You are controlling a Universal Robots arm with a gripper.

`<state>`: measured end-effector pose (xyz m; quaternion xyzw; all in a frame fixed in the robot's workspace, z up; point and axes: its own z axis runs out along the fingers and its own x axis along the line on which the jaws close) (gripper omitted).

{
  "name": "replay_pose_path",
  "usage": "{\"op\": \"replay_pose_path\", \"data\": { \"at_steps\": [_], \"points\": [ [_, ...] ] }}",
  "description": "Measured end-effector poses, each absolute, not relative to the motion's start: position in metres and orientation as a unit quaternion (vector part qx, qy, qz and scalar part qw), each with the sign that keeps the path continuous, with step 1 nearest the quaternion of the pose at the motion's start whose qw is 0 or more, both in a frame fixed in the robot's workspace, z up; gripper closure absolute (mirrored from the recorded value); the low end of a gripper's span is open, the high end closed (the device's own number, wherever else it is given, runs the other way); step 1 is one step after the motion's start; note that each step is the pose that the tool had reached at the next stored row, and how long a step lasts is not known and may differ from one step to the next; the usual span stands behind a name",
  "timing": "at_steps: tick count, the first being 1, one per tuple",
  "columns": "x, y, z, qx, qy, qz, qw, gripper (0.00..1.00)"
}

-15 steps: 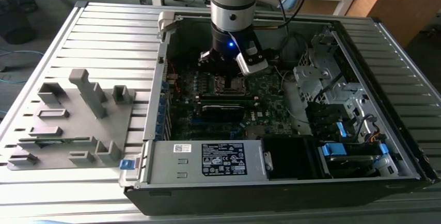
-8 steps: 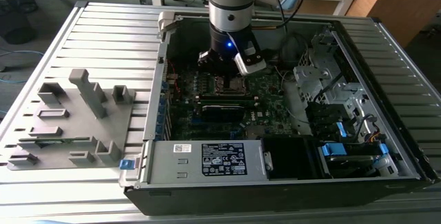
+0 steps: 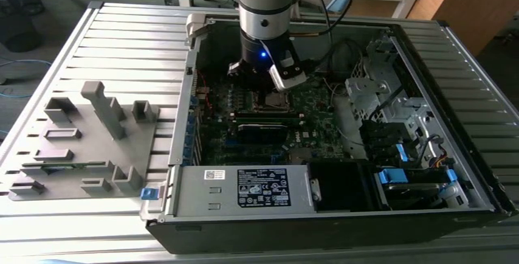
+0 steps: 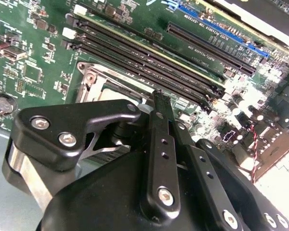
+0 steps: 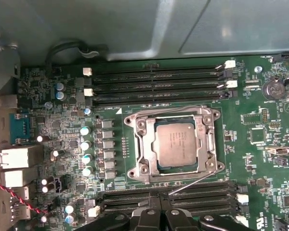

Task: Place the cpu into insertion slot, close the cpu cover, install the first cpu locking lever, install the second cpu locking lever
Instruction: 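Install the second cpu locking lever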

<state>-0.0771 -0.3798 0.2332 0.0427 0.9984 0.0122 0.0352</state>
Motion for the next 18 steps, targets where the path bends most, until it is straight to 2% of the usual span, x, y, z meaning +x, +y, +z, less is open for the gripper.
{"op": "replay_pose_path", "data": {
  "at_steps": [18],
  "points": [
    [-0.0798, -0.3804, 0.2271, 0.043, 0.998, 0.012, 0.035, 0.89]
  ]
}}
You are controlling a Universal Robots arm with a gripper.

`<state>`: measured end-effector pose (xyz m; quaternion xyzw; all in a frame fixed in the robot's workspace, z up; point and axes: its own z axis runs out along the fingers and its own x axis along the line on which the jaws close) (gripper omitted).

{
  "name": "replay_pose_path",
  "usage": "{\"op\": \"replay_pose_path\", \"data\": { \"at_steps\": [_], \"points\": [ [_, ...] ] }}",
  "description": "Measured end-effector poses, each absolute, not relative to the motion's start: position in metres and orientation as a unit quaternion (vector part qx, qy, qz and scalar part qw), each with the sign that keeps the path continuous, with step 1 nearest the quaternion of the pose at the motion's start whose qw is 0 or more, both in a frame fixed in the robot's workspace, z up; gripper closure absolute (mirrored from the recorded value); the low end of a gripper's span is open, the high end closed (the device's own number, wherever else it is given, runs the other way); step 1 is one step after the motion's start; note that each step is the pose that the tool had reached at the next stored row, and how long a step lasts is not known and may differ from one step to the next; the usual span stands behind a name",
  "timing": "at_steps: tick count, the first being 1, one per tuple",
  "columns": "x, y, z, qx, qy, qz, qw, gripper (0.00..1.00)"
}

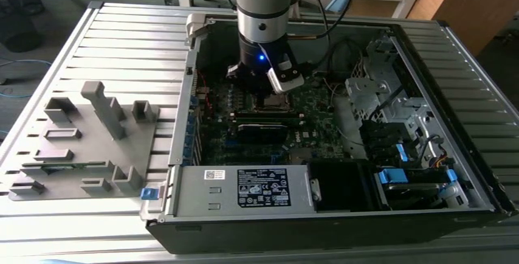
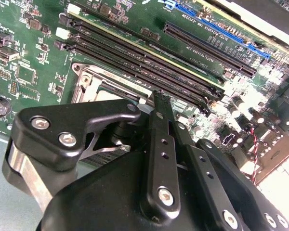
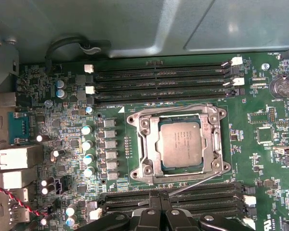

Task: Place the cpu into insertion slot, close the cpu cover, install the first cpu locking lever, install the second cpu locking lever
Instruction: 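Install the second cpu locking lever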

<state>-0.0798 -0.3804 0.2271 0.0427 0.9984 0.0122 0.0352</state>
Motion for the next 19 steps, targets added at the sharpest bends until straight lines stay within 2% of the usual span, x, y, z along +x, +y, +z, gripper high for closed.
{"op": "replay_pose_path", "data": {
  "at_steps": [19],
  "points": [
    [-0.0878, -0.3804, 0.2243, 0.043, 0.998, 0.012, 0.036, 0.89]
  ]
}}
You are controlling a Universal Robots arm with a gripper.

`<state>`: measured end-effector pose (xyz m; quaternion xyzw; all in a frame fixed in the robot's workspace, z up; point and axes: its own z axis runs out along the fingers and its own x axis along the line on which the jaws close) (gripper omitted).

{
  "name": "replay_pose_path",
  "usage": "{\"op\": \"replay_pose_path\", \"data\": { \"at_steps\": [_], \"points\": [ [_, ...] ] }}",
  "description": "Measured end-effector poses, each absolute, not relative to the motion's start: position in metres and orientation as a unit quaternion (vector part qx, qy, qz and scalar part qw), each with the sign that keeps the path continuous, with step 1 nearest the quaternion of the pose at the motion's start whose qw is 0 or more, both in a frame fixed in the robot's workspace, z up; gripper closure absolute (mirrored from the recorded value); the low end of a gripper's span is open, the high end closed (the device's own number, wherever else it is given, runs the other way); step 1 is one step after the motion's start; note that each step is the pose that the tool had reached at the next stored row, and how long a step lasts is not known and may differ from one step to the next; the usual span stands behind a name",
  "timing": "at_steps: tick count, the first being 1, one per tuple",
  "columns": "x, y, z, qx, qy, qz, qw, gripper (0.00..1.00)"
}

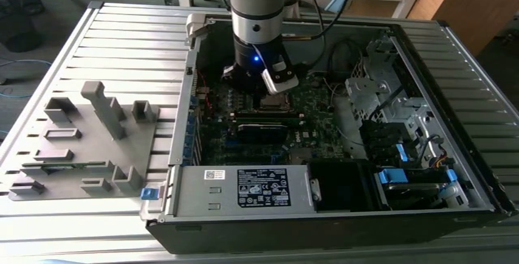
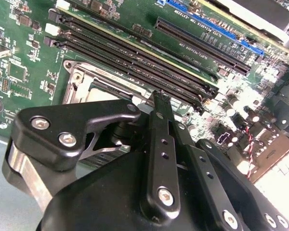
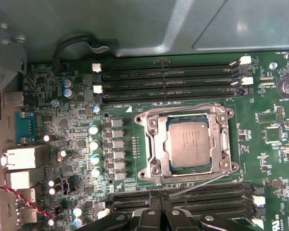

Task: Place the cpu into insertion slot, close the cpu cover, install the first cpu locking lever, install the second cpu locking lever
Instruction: 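Install the second cpu locking lever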

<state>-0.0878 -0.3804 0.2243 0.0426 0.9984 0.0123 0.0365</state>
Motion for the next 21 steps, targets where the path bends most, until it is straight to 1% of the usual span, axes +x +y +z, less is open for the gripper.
{"op": "replay_pose_path", "data": {
  "at_steps": [11, 21],
  "points": [
    [-0.088, -0.38, 0.214, 0.043, 0.998, 0.012, 0.036, 0.89],
    [-0.089, -0.38, 0.213, 0.043, 0.998, 0.012, 0.037, 0.89]
  ]
}}
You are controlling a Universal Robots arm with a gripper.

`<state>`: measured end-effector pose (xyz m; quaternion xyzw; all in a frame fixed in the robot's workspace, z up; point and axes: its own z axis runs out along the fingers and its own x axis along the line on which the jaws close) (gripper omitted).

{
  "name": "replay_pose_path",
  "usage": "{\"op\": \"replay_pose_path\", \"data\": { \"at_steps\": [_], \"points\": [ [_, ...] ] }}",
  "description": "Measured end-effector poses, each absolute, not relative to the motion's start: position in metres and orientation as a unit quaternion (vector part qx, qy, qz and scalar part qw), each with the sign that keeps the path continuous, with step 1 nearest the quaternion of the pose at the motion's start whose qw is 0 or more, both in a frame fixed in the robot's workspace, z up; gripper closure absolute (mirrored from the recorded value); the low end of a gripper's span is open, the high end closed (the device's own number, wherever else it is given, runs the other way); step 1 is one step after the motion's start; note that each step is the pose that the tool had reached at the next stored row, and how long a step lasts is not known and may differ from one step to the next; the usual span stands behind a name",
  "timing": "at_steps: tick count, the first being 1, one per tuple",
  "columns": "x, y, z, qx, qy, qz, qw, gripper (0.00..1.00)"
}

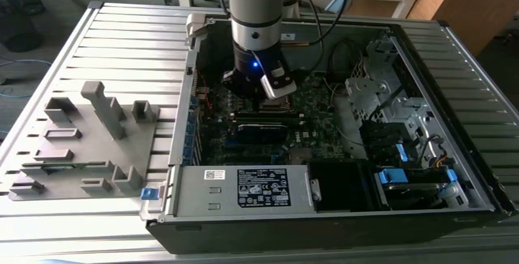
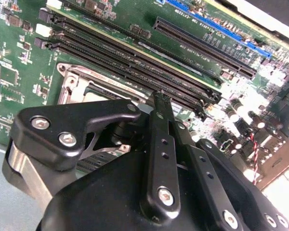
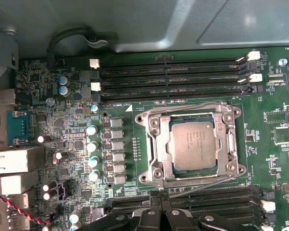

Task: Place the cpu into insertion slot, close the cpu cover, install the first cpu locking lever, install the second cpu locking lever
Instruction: 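Install the second cpu locking lever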

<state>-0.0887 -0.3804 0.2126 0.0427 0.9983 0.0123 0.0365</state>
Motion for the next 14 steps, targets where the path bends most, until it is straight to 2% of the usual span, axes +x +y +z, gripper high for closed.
{"op": "replay_pose_path", "data": {
  "at_steps": [14],
  "points": [
    [-0.0899, -0.3804, 0.2072, 0.043, 0.998, 0.012, 0.036, 0.89]
  ]
}}
